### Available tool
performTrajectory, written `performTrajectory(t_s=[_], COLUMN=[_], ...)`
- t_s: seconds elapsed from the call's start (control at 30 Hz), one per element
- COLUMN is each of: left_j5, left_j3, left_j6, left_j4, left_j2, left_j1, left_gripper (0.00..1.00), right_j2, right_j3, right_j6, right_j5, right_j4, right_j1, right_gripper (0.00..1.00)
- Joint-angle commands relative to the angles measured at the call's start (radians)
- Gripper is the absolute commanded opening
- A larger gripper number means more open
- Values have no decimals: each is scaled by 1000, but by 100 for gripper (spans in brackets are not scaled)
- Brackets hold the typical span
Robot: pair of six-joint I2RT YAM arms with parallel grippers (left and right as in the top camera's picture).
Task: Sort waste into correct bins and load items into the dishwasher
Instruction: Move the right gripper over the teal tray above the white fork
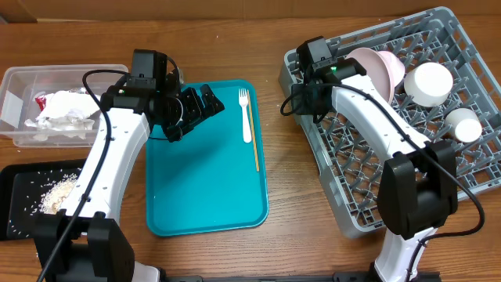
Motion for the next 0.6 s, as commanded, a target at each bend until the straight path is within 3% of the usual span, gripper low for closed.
performTrajectory(t_s=[0.0,0.57], left_j5=[-3,-2], left_j3=[6,6], left_j6=[20,19], left_j4=[0,-3], left_j2=[1,1], left_j1=[-4,-4], left_gripper=[100,100], right_j2=[1,1], right_j3=[-2,-2], right_j6=[68,331], right_j5=[40,82], right_j4=[3,155], right_j1=[-39,-100], right_gripper=[18,16])
